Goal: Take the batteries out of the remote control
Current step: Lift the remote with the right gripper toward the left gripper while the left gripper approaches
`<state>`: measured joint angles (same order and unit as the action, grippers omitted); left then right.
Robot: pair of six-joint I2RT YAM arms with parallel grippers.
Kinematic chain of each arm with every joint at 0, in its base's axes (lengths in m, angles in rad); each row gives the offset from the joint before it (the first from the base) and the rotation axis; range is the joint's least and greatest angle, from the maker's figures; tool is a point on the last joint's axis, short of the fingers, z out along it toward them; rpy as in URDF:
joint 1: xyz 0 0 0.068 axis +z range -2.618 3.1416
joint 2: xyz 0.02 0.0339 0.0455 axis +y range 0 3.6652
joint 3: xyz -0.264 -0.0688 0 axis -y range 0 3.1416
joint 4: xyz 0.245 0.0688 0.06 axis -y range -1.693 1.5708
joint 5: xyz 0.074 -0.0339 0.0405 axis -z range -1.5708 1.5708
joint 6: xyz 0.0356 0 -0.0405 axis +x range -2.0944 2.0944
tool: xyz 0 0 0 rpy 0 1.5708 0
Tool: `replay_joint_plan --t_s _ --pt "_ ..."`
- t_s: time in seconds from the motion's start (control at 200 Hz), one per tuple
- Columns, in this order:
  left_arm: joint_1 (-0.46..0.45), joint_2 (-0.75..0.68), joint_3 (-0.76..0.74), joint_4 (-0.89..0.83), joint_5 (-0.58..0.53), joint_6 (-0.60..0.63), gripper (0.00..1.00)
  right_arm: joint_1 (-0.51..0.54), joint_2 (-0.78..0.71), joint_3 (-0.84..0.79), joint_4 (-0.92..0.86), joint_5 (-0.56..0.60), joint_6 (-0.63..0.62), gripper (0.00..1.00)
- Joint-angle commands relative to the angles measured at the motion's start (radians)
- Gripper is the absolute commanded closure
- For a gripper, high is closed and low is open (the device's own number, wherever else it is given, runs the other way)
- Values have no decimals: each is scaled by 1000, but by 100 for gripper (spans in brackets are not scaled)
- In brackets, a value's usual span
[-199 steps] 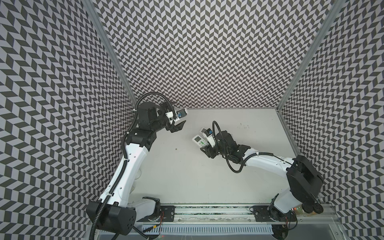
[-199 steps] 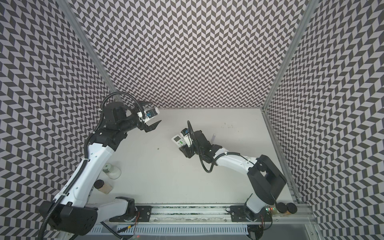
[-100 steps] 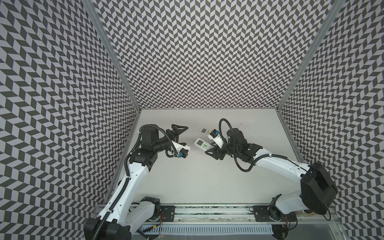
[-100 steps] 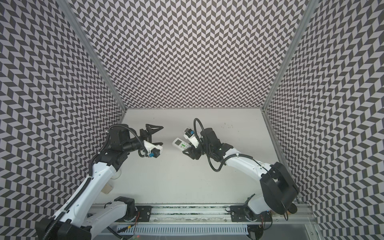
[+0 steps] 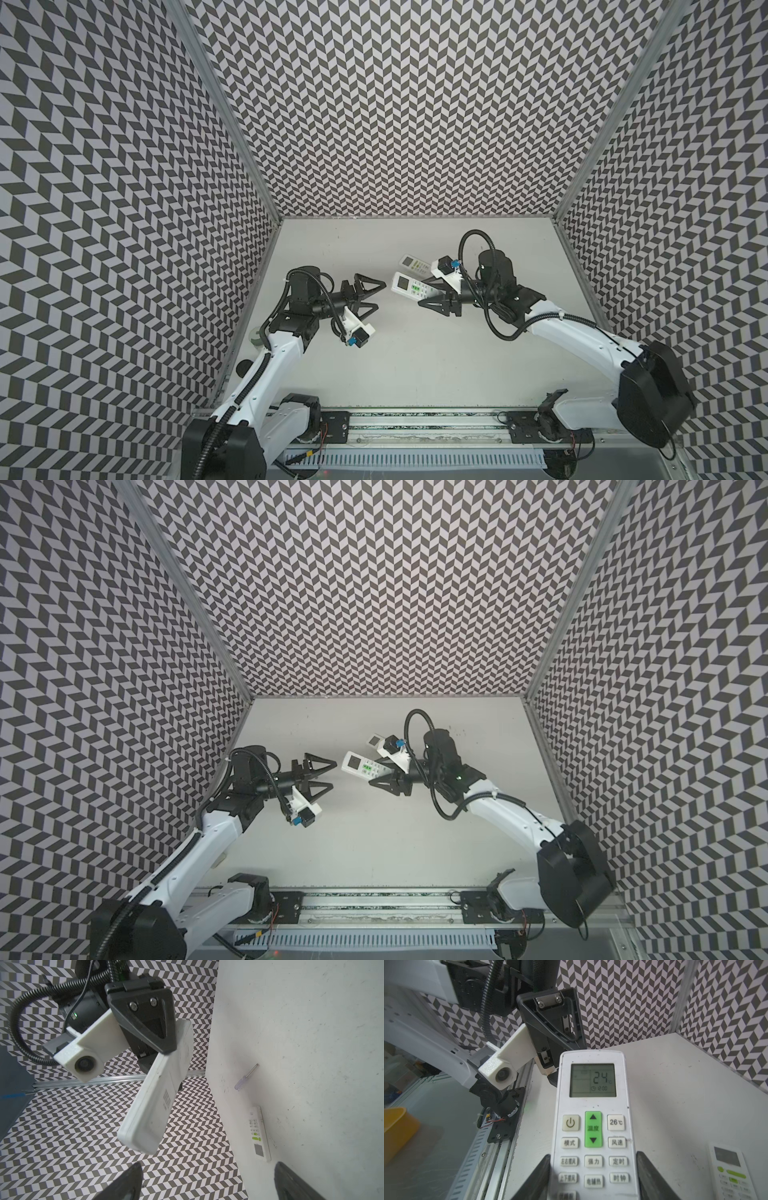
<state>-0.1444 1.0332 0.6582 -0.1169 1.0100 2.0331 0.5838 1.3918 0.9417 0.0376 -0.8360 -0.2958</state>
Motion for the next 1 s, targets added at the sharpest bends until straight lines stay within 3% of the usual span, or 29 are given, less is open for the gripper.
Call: replay_joint_plan --t_s 0.0,0.195,0.536,0.651,0.806,0.931,0.996 --pt "-13 7 3 25 48 243 1 24 56 76 -91 -57 -135 60" --pt "-13 -11 14 -70 36 321 2 59 74 55 -96 -32 -156 59" --pt "-12 -29 24 -59 16 253 5 39 13 13 -123 137 -160 59" --pt "-12 -26 21 -73 35 304 4 37 -24 -73 -19 128 -132 59" --pt "-38 -15 23 -70 58 303 4 72 13 -50 -45 99 -154 60" --pt "-39 3 26 -136 69 397 6 103 83 33 -109 70 -205 61" --pt "-48 4 29 -141 52 385 11 113 124 83 -171 41 -232 68"
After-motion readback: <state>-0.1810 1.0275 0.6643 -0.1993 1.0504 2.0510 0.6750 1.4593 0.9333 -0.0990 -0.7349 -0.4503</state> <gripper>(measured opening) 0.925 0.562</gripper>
